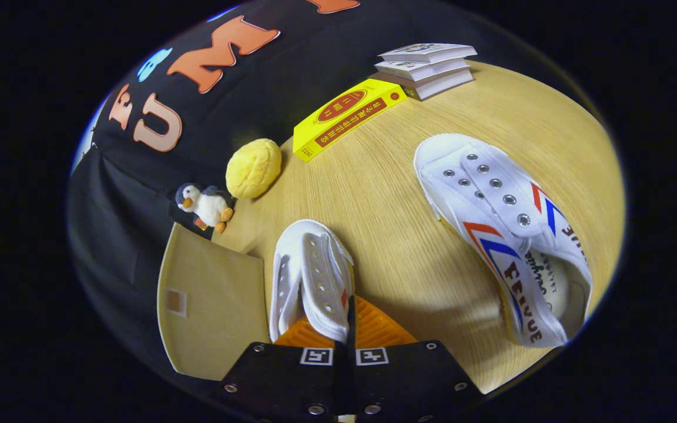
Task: Open the storage box then place both shoes into the box .Put the left shoe in first, then the right shoe, with the right side of both shoes facing outward in a uniform manner.
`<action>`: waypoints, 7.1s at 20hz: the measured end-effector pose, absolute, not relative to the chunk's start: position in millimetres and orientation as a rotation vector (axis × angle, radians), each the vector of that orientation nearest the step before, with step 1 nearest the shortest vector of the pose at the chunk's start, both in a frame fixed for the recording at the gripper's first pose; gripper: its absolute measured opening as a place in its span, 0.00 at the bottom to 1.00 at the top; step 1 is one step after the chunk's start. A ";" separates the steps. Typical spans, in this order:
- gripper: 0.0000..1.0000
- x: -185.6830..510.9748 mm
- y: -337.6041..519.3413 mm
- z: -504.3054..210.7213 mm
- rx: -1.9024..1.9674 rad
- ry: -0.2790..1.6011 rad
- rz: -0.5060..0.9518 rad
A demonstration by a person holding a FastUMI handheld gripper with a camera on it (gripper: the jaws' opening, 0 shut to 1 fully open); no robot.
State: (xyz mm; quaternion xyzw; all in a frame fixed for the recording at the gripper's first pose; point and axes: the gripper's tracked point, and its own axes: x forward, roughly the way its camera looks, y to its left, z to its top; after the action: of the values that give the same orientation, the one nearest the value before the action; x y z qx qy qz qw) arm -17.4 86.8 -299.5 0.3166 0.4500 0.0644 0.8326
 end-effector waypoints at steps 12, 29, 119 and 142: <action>0.00 13.4 166.7 -148.3 0.527 0.757 0.159; 0.00 -28.0 361.2 -203.2 0.487 0.914 0.135; 0.00 -15.8 180.5 -132.0 0.421 0.867 0.302; 0.22 -47.7 304.2 -201.3 0.076 0.998 0.234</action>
State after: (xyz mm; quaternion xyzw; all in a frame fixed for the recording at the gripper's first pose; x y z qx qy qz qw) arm -47.7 304.2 -201.3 0.0363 0.4772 0.1118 0.8709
